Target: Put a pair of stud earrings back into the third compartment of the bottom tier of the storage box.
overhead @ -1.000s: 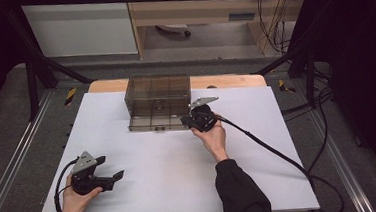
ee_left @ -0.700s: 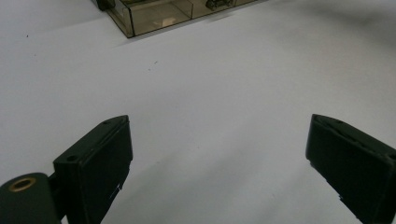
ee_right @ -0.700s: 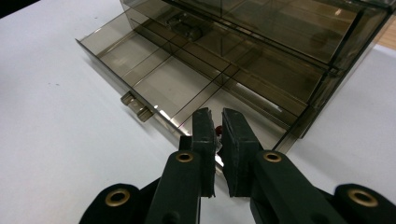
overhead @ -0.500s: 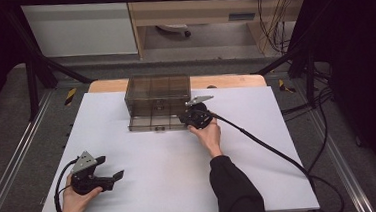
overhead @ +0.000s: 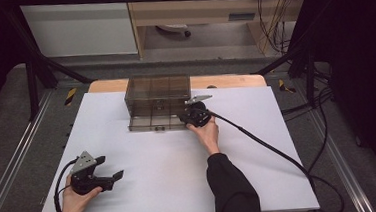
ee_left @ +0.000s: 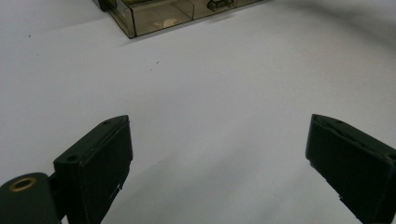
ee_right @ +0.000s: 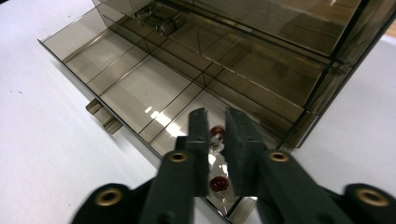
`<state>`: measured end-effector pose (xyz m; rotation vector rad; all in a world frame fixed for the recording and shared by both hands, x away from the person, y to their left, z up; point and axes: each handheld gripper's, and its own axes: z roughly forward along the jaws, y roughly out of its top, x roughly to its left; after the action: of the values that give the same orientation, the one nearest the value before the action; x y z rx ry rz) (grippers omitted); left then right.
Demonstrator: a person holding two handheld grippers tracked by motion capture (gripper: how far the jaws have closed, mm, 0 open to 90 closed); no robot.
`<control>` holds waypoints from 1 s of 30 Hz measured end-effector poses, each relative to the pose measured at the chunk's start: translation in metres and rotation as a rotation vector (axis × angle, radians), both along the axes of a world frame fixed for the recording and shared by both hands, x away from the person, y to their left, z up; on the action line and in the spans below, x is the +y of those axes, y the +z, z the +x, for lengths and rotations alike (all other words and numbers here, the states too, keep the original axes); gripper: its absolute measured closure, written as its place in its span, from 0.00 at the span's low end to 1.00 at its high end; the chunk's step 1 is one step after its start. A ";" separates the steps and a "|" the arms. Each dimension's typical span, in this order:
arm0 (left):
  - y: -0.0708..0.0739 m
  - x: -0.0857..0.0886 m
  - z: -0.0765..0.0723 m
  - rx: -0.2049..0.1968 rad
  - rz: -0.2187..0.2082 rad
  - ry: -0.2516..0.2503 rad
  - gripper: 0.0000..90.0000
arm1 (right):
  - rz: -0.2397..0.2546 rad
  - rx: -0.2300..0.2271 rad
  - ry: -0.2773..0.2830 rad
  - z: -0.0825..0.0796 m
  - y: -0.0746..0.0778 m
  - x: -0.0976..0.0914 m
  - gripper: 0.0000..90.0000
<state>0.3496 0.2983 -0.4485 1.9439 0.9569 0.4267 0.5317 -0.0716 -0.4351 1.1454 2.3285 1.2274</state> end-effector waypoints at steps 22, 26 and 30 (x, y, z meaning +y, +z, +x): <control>-0.001 -0.002 0.000 0.005 0.011 -0.003 0.08 | 0.045 -0.044 -0.020 -0.051 0.042 -0.040 0.30; -0.001 -0.001 0.000 0.004 0.010 -0.001 0.08 | 0.060 -0.042 -0.037 -0.061 0.046 -0.055 0.18; -0.001 -0.001 0.000 0.002 0.009 0.000 0.08 | 0.044 -0.040 -0.040 -0.072 0.046 -0.068 0.11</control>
<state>0.3497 0.2969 -0.4492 1.9528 0.9579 0.4292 0.4592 -0.1399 -0.3893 1.1645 2.2494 1.2819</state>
